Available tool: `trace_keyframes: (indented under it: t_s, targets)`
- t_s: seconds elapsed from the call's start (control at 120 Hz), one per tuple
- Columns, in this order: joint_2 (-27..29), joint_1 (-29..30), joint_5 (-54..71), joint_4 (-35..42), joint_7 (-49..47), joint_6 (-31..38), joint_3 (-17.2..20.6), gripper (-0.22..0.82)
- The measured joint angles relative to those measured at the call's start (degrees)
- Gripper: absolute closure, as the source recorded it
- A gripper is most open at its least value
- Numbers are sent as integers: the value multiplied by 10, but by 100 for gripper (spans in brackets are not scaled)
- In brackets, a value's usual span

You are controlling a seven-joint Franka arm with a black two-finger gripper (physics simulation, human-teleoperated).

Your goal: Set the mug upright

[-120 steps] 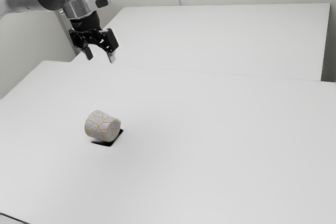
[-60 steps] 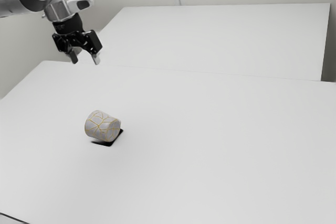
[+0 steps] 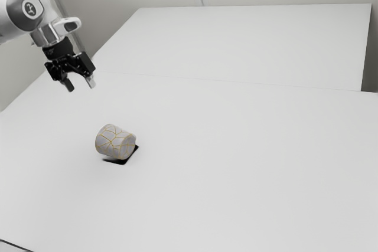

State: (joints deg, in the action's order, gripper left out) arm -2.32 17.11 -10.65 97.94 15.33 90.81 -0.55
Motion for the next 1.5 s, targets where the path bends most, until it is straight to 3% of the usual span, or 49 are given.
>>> trace_keyframes:
  t_s: [0.4,0.883,1.5]
  targets:
    - [-46,58,-88,81,100,81,-3,3]
    - [-113,78,-190,120,221,159,-2,3]
    - [-134,86,-347,174,344,180,1,4]
